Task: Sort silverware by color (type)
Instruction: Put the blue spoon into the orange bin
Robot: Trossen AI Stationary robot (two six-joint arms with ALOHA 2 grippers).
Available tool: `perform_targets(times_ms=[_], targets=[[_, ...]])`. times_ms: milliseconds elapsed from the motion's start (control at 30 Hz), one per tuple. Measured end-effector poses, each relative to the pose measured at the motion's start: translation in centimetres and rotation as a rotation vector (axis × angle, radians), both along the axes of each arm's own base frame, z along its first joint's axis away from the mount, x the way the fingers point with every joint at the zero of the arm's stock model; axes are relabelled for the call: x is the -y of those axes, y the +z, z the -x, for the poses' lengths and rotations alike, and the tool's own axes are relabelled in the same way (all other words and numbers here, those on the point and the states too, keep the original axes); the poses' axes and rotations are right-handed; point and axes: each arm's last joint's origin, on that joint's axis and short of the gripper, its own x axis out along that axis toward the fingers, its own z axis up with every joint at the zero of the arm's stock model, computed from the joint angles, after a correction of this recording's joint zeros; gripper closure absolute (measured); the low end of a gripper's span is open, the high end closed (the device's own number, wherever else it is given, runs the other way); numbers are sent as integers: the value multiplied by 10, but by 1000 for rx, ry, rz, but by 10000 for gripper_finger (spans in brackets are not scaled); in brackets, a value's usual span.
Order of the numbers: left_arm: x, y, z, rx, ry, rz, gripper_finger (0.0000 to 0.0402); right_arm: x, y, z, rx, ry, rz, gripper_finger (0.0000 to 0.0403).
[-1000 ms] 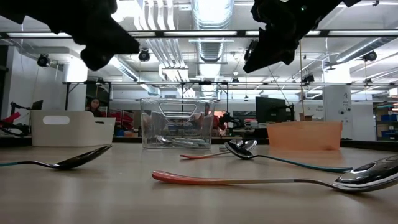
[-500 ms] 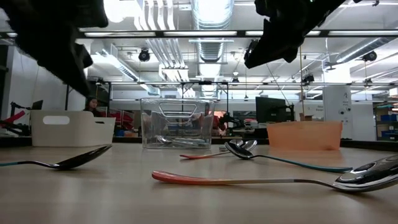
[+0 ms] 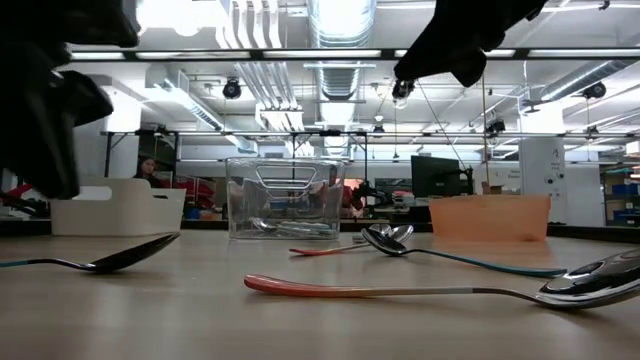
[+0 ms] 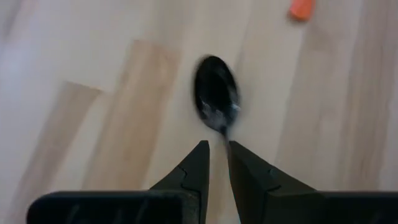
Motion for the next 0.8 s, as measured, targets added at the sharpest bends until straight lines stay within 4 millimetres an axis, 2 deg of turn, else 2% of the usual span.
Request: perform_targets(times_ms=[300, 633, 800], targets=[[17, -10, 9, 0, 33, 13, 354, 0, 0, 0, 2, 13, 22, 369], [17, -20, 6, 19, 76, -33, 270, 0, 0, -1, 1, 19, 32, 369], [22, -34, 3, -4, 64, -29, 243, 0, 1, -1, 1, 19, 32, 369]])
